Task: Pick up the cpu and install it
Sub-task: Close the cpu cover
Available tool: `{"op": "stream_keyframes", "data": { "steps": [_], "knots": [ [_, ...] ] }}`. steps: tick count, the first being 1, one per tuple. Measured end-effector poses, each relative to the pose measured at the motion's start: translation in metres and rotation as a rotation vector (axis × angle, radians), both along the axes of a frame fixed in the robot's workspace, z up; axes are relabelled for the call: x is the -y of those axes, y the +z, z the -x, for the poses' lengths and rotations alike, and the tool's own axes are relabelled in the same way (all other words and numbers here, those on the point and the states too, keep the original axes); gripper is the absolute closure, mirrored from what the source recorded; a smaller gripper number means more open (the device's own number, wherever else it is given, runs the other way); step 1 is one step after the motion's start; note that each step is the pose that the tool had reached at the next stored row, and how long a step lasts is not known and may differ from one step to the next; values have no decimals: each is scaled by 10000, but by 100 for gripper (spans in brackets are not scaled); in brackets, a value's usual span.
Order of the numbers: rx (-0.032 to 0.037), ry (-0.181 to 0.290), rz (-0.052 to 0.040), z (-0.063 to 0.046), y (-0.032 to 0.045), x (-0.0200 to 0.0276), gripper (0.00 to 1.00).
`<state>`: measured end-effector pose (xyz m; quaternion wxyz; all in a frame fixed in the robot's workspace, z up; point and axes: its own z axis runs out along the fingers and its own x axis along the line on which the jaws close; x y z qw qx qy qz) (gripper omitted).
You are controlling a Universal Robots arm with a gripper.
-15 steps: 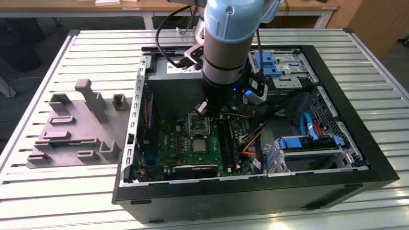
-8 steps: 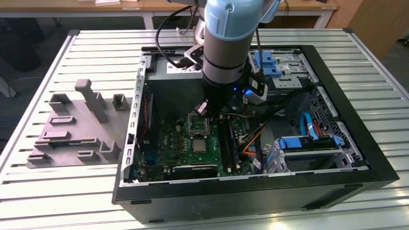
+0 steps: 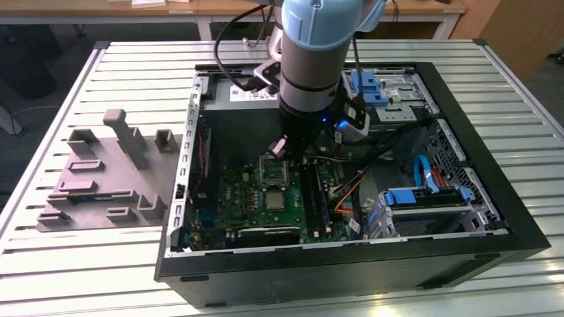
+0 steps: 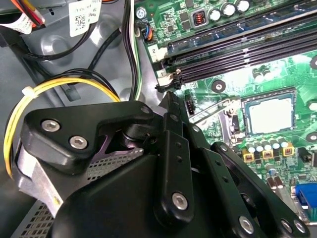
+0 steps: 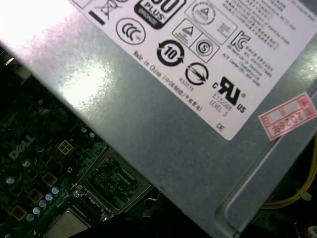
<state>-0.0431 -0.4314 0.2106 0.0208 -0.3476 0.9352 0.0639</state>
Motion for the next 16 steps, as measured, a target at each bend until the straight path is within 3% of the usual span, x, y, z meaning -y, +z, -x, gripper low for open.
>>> {"op": "stream_keyframes", "data": {
  "steps": [8, 12, 16],
  "knots": [
    [-6, 40, 377, 0, 80, -14, 89],
    [-5, 105, 652, 0, 101, -20, 89],
    [-1, 260, 791, 0, 128, -28, 89]
  ]
}}
